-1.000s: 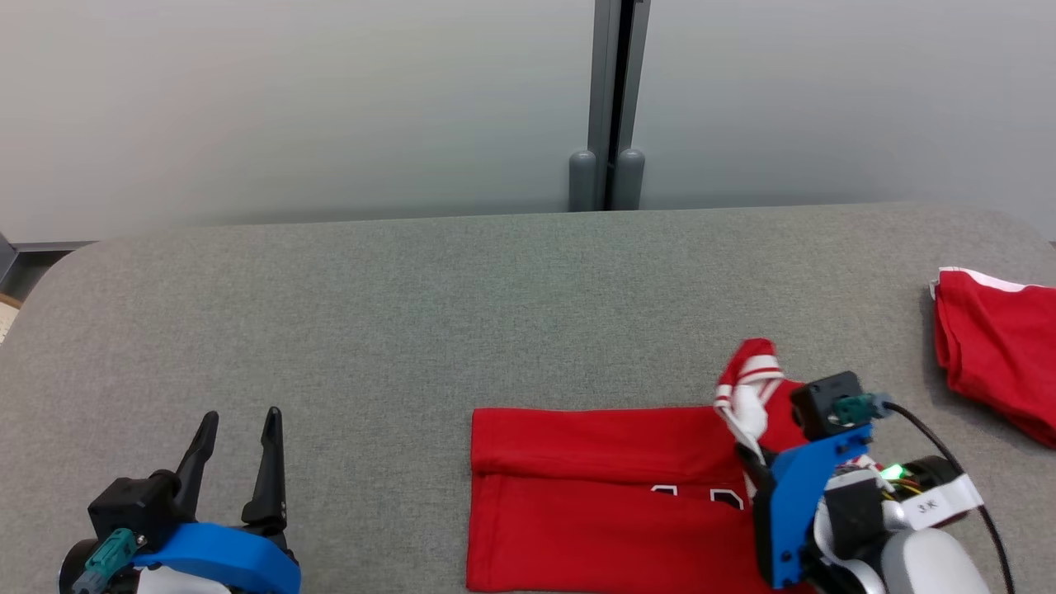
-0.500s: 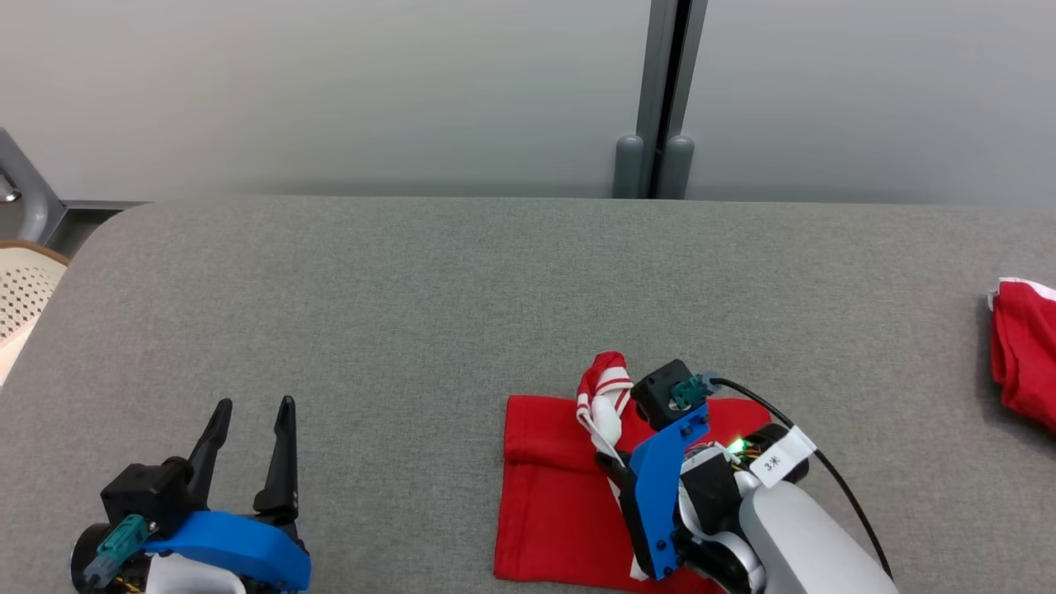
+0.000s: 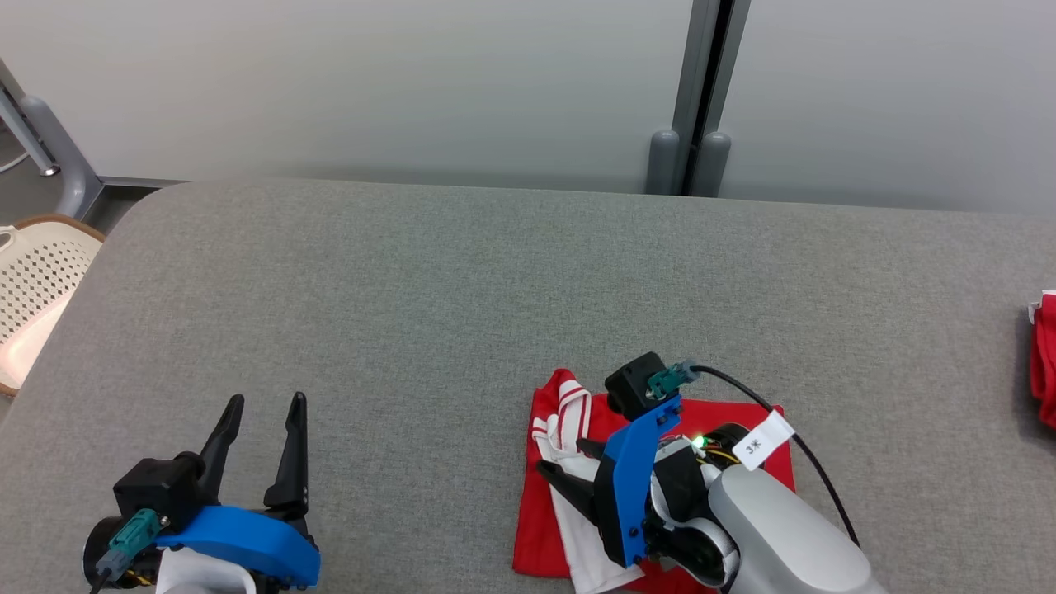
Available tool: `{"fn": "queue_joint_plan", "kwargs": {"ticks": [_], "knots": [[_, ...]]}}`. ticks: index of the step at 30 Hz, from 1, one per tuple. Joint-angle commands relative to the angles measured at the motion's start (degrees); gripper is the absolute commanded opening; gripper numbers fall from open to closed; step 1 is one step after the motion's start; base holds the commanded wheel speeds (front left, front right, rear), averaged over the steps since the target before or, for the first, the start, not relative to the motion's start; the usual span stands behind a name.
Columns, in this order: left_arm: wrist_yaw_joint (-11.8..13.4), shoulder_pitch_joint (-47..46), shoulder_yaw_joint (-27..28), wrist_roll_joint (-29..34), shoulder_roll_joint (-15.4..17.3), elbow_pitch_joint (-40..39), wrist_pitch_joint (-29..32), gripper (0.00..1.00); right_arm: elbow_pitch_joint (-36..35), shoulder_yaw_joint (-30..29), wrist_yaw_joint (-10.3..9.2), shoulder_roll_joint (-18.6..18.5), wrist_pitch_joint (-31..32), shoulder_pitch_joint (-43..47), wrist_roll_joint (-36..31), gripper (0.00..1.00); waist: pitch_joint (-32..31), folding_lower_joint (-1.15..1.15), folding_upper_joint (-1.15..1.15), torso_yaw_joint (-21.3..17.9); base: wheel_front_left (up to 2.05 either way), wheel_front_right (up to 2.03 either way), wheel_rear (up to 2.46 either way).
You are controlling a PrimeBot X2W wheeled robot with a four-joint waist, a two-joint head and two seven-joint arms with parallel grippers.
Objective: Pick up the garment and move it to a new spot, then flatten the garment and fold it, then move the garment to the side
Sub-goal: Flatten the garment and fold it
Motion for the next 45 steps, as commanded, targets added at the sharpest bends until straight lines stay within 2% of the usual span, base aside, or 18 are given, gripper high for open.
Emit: {"fn": "queue_joint_plan", "kwargs": {"ticks": [1,6,10,17,23,28,33,40,41,42,43,44,45], "knots": [[0.09,-1.01,0.32,0.29,0.18,0.06,-0.61,1.0,-1.42,0.15,0.03,-0.03,-2.34,-0.96,6.31,1.0,0.1,0.0,0.0,0.18,0.0,0.0,0.0],[0.36,-0.34,1.07,-0.04,0.62,-0.13,-1.1,1.0,-3.86,1.04,0.03,-0.05,-6.53,-2.76,13.05,1.0,0.0,0.0,0.0,-0.19,0.0,0.0,0.0],[0.83,0.81,1.6,-0.41,1.06,-0.44,-1.32,1.0,-4.6,-1.96,0.03,-0.08,-12.24,-4.21,12.38,1.0,-0.53,0.0,0.0,-0.94,0.0,0.0,0.0],[1.41,2.64,2.06,-0.81,1.46,-1.44,-1.65,1.0,-3.78,-14.78,0.03,-0.79,-18.85,1.73,-1.03,1.0,-1.31,0.0,0.0,-2.01,0.0,0.0,0.0],[1.79,3.29,2.17,-1.14,1.64,-2.29,-1.78,1.0,-7.1,-25.93,0.03,-0.66,-21.86,11.3,-11.31,1.0,-1.29,0.0,0.0,-2.29,0.0,0.0,0.0],[1.92,3.52,2.22,-1.19,1.87,-2.58,-1.78,1.0,-10.8,-32.24,0.03,-0.05,-27.06,19.21,-17.03,1.0,-1.68,0.0,0.0,-2.15,0.0,0.0,0.0],[2.33,4.09,2.41,-1.31,1.98,-3.01,-1.83,1.0,-12.28,-29.76,0.03,0.05,-29.82,23.98,-15.49,1.0,-1.97,0.0,0.0,-2.22,0.0,0.0,0.0],[2.54,3.63,2.03,-1.43,1.81,-3.59,-1.58,1.0,-10.71,-19.99,0.03,-0.01,-28.98,22.2,-14.47,1.0,-1.28,0.0,0.0,-1.65,0.0,0.0,0.0],[2.49,3.27,1.97,-1.38,1.77,-3.66,-1.52,1.0,-9.96,-18.64,0.03,-0.02,-28.36,21.28,-14.59,0.65,-1.05,0.0,0.0,-1.41,0.0,0.0,0.0],[2.38,2.88,1.82,-1.31,1.73,-3.7,-1.44,1.0,-9.07,-17.21,0.03,-0.02,-27.9,20.39,-14.51,0.49,-0.84,0.0,0.0,-1.12,0.0,0.0,0.0],[2.25,2.57,1.74,-1.25,1.72,-3.67,-1.47,1.0,-8.18,-15.75,0.03,-0.04,-27.34,19.49,-14.14,0.21,-0.69,0.0,0.0,-0.84,0.0,0.0,0.0],[2.1,2.3,1.6,-1.17,1.72,-3.69,-1.38,1.0,-7.12,-14.06,0.03,-0.05,-26.59,18.57,-14.03,0.02,-0.49,0.0,0.0,-0.51,0.0,0.0,0.0],[1.98,2.09,1.51,-1.1,1.74,-3.65,-1.38,1.0,-6.29,-12.57,0.03,-0.04,-26.23,17.46,-13.45,0.0,-0.31,0.0,0.0,-0.23,0.0,0.0,0.0]]}}
